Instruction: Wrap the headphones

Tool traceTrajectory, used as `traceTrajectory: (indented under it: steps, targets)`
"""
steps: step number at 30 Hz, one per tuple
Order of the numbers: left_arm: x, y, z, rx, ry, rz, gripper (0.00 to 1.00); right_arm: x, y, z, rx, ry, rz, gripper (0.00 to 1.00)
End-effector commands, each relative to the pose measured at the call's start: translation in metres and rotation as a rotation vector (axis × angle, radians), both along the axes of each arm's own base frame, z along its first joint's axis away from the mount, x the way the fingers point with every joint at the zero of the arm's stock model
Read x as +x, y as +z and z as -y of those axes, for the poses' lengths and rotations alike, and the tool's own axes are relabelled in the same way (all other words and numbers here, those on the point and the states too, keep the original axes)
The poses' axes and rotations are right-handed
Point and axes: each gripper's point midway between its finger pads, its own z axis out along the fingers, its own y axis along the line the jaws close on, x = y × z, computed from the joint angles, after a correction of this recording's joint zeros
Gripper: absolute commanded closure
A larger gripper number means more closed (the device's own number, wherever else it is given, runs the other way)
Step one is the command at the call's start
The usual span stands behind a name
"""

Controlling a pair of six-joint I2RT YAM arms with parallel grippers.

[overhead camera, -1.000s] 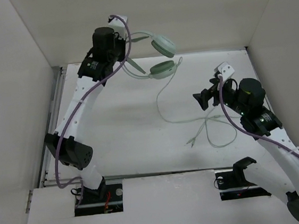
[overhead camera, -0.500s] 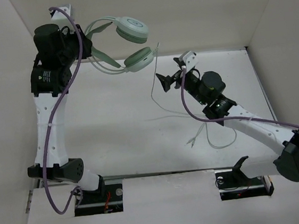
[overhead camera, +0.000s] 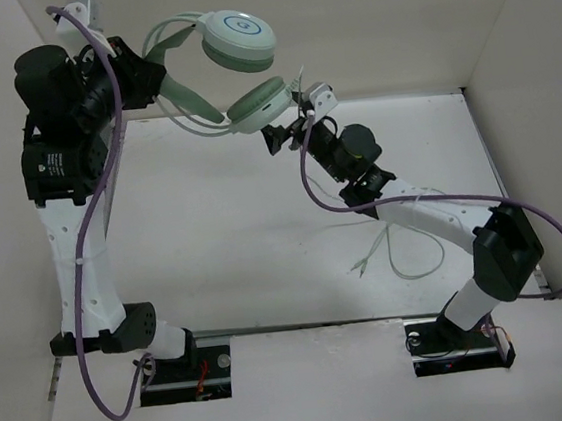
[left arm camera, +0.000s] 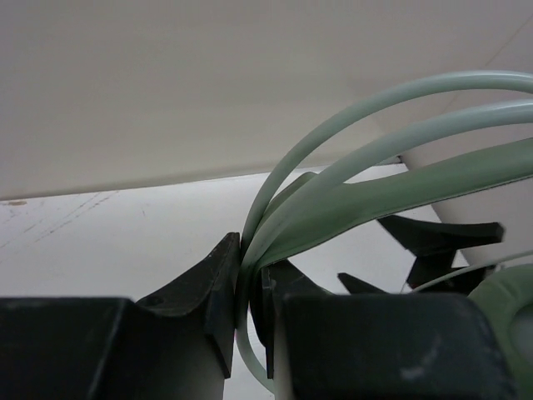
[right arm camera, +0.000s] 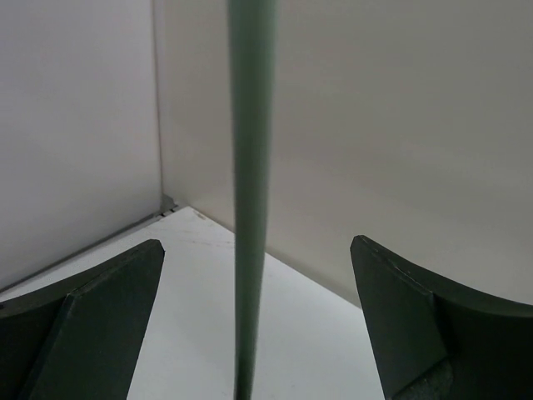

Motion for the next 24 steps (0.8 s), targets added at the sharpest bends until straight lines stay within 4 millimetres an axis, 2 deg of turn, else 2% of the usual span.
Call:
traceTrajectory:
  steps: [1, 5, 7, 10, 13, 16, 19, 21, 22, 24]
  targets:
    - [-0.034, 0.066, 0.001, -0.140, -0.039, 0.161, 1.00, 0.001, 0.009, -0.006, 0.068, 0.022, 0.016, 0.00]
    - [-0.036, 0.077, -0.008, -0.217, -0.039, 0.159, 1.00, -0.009, -0.009, -0.015, 0.098, 0.101, -0.047, 0.01]
    - [-0.039, 0.084, -0.010, -0.252, -0.047, 0.164, 1.00, -0.019, -0.017, -0.025, 0.088, 0.161, -0.064, 0.06]
    - [-0.040, 0.094, -0.017, -0.282, -0.043, 0.185, 1.00, -0.039, -0.038, -0.040, 0.043, 0.240, -0.097, 0.12]
    - [-0.041, 0.102, -0.026, -0.307, -0.029, 0.198, 1.00, -0.062, -0.071, -0.051, -0.019, 0.317, -0.150, 0.22]
    - [-0.040, 0.104, -0.033, -0.349, -0.022, 0.190, 1.00, -0.091, -0.107, -0.058, -0.097, 0.432, -0.207, 0.38]
    - [-0.037, 0.106, -0.045, -0.409, -0.002, 0.185, 1.00, -0.115, -0.136, -0.058, -0.165, 0.527, -0.282, 0.65]
    - [-0.035, 0.107, -0.056, -0.454, 0.016, 0.182, 1.00, -0.127, -0.146, -0.056, -0.190, 0.568, -0.329, 0.85]
    - [-0.033, 0.106, -0.060, -0.469, 0.022, 0.180, 1.00, -0.131, -0.147, -0.053, -0.199, 0.581, -0.341, 0.91]
    - [-0.028, 0.101, -0.067, -0.488, 0.042, 0.173, 1.00, -0.133, -0.143, -0.044, -0.211, 0.588, -0.343, 0.97]
